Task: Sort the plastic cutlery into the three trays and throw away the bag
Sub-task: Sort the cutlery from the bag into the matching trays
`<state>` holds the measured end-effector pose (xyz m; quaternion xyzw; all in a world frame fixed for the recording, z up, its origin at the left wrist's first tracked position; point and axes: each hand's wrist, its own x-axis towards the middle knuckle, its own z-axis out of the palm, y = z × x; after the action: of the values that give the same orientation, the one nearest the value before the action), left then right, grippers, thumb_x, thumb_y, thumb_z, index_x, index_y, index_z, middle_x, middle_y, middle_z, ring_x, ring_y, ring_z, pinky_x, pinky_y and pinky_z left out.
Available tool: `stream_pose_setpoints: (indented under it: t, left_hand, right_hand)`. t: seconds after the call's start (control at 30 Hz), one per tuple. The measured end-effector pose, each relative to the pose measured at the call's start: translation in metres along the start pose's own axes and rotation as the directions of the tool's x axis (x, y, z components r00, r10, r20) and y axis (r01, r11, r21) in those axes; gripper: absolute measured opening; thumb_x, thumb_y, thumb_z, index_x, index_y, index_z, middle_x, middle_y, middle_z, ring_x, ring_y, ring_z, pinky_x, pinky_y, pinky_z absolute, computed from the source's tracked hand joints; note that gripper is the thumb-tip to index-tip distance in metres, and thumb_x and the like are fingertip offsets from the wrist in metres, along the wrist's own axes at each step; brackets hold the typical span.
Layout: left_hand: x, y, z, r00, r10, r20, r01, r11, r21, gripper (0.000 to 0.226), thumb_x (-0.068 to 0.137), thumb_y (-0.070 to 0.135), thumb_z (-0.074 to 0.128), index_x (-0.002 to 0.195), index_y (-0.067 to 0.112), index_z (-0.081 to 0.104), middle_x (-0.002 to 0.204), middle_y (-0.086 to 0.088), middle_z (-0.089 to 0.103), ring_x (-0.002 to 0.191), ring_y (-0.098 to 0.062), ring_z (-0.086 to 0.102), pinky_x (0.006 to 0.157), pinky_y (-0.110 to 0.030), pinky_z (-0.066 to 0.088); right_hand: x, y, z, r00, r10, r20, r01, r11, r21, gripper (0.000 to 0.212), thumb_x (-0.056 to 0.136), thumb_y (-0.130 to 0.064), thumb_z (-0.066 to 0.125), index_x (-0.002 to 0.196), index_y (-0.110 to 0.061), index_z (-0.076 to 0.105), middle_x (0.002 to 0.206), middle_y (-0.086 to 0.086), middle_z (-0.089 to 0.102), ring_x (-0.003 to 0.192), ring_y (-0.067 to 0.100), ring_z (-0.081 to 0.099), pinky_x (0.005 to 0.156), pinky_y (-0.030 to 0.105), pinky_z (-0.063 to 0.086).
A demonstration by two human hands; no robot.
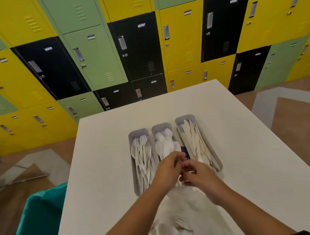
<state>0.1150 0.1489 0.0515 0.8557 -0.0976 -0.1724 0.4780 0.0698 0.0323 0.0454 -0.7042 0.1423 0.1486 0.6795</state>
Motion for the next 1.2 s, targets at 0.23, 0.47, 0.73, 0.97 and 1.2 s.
stream_pose_setpoints:
  t: [0.23, 0.47, 0.73, 0.97, 1.2]
  left_hand:
    - [-0.07, -0.03, -0.03, 1.0, 0.019, -0.013, -0.017, 0.989, 0.149, 0.018, 0.091, 0.005, 0.05, 0.092, 0.019, 0.06, 0.084, 0.009, 0.065, 0.078, -0.005, 0.065, 0.074, -0.019, 0.052]
    - [-0.124, -0.082, -0.01, 0.953, -0.047, 0.298, -0.129, 0.83, 0.542, 0.047, 0.085, 0.014, 0.06, 0.13, 0.013, 0.046, 0.14, -0.004, 0.045, 0.128, -0.019, 0.044, 0.101, -0.023, 0.035]
    - [-0.141, -0.106, -0.007, 0.941, -0.085, 0.328, -0.135, 0.793, 0.594, 0.108, 0.075, 0.015, 0.075, 0.151, 0.014, -0.002, 0.16, -0.007, -0.004, 0.148, -0.02, 0.007, 0.118, -0.027, 0.018]
    - [-0.134, -0.113, -0.005, 0.957, -0.076, 0.282, -0.106, 0.808, 0.58, 0.119, 0.073, 0.029, 0.078, 0.15, 0.021, -0.012, 0.16, -0.003, -0.013, 0.148, -0.019, 0.002, 0.118, -0.039, 0.022]
    - [-0.12, -0.11, -0.008, 0.974, -0.044, 0.223, -0.067, 0.881, 0.469, 0.119, 0.07, 0.043, 0.078, 0.151, 0.023, -0.006, 0.159, 0.0, -0.017, 0.146, -0.021, 0.017, 0.116, -0.032, 0.026]
  right_hand:
    - [-0.051, 0.031, 0.04, 0.97, 0.054, 0.239, 0.019, 0.957, -0.29, 0.017, 0.085, -0.005, 0.056, 0.094, -0.018, 0.061, 0.087, -0.002, 0.068, 0.077, 0.008, 0.068, 0.07, 0.017, 0.052]
    - [-0.068, 0.079, 0.056, 0.967, 0.016, 0.254, 0.194, 0.599, -0.777, 0.05, 0.083, -0.016, 0.058, 0.132, -0.019, 0.045, 0.117, -0.004, 0.038, 0.123, 0.016, 0.043, 0.096, 0.016, 0.033]
    - [-0.075, 0.096, 0.067, 0.998, 0.004, 0.055, 0.048, 0.415, -0.908, 0.095, 0.081, -0.029, 0.064, 0.148, -0.026, -0.002, 0.154, 0.009, 0.004, 0.145, 0.027, 0.008, 0.116, 0.032, 0.018]
    - [-0.065, 0.095, 0.062, 0.995, -0.048, 0.086, 0.098, 0.361, -0.927, 0.098, 0.081, -0.031, 0.066, 0.149, -0.016, -0.003, 0.157, 0.003, 0.012, 0.145, 0.018, 0.017, 0.117, 0.025, 0.019]
    - [-0.06, 0.09, 0.061, 0.99, -0.056, 0.13, 0.142, 0.36, -0.922, 0.084, 0.085, -0.027, 0.062, 0.149, -0.025, 0.008, 0.157, -0.008, 0.019, 0.143, 0.01, 0.023, 0.111, 0.026, 0.031]
